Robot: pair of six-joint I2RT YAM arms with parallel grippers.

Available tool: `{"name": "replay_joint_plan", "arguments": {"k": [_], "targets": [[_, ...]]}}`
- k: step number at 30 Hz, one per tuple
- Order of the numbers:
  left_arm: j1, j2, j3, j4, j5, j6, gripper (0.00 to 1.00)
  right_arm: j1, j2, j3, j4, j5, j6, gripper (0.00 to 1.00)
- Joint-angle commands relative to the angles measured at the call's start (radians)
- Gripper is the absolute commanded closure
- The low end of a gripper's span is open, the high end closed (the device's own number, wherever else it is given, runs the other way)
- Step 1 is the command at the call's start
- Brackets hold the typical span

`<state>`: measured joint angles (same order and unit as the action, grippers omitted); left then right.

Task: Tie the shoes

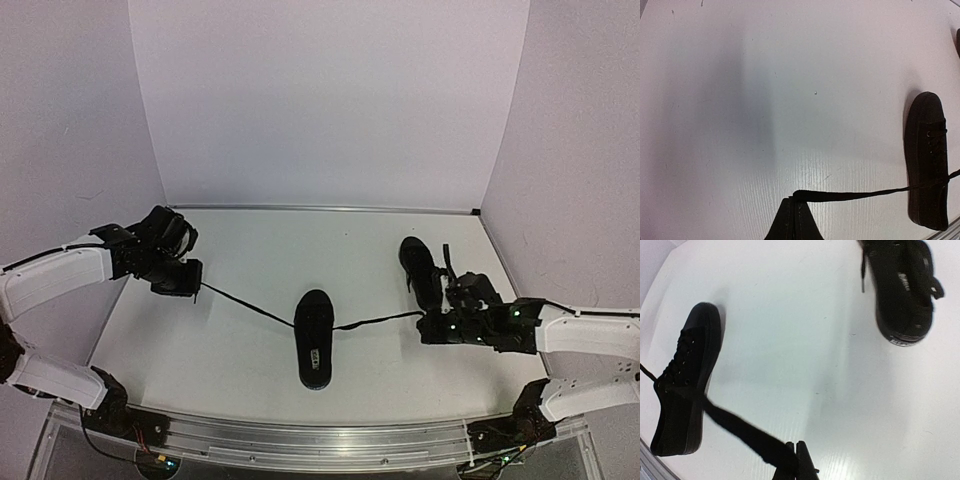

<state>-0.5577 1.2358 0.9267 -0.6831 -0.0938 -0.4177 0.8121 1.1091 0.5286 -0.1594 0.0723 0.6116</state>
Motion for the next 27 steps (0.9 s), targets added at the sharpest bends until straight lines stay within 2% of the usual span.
{"name": "replay_joint_plan", "arguments": {"k": [1,5,9,11,19,27], "targets": [[0.012,-0.029,-0.012,-0.026,-0.047,-0.057,1.00,-0.006,-0.110,-0.017,-0.138,0.179,0.164,1.00],[0.012,-0.051,-0.047,0.046,0.070,-0.015,1.00,-0.006,-0.140,-0.035,-0.106,0.140,0.152,1.00],[0.004,-0.102,-0.091,0.183,0.308,0.020,1.00,-0.006,-0.052,0.017,0.019,0.003,0.030,1.00],[-0.016,-0.134,-0.099,0.212,0.367,0.023,1.00,-0.006,-0.002,0.072,0.066,-0.062,-0.037,1.00],[-0.136,-0.227,-0.085,0.169,0.371,0.008,1.00,-0.001,0.208,0.340,0.235,-0.281,-0.240,1.00],[-0.242,-0.379,-0.222,0.276,0.428,-0.118,1.00,0.104,0.533,0.653,0.291,-0.362,-0.274,1.00]]}}
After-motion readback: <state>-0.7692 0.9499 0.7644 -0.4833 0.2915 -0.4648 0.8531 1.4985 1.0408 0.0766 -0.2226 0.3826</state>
